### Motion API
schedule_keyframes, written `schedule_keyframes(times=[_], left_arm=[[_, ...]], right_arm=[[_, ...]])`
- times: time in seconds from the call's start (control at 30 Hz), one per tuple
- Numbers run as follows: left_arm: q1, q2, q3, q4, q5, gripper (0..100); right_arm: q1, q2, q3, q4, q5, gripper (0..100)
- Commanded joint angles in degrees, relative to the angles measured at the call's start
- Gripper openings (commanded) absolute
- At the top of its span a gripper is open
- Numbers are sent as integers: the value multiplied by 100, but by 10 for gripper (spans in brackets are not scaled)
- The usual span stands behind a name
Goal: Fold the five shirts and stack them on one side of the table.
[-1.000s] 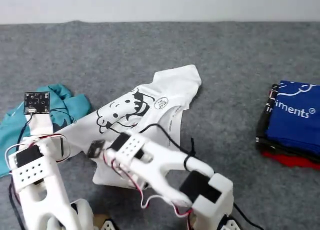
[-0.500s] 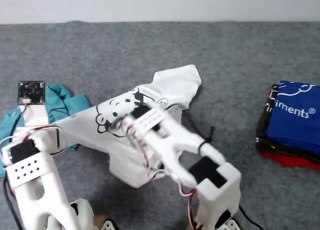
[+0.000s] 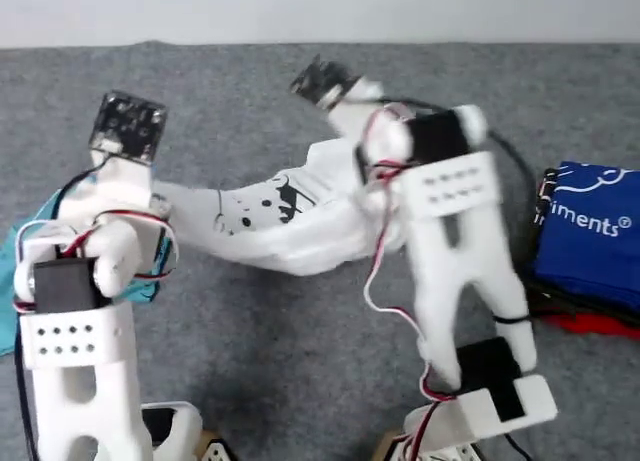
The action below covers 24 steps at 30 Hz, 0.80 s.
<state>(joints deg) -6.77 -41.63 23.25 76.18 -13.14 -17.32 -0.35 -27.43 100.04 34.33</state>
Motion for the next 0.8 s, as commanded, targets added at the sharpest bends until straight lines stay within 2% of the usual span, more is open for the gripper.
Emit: schedule_keyframes(times=[0.0, 0.2, 0.37, 0.5, 0.67, 0.77], left_arm=[[237, -114, -857, -18, 53, 6], [281, -70, -2422, -431, 53, 6], [281, -70, -2923, -1002, 18, 6], [519, -79, -3073, -985, -18, 6], [1073, -114, -3090, -642, -738, 6], [1169, -123, -3099, -510, -932, 6]], right_arm=[[356, -444, -1319, 75, 273, 10], [831, -470, -3288, 75, 633, 10], [1182, -470, -4519, -163, 879, 10], [1569, -497, -5073, -725, 1222, 10], [1842, -497, -5530, -1191, 1626, 10], [1877, -505, -5864, -1279, 1960, 10]])
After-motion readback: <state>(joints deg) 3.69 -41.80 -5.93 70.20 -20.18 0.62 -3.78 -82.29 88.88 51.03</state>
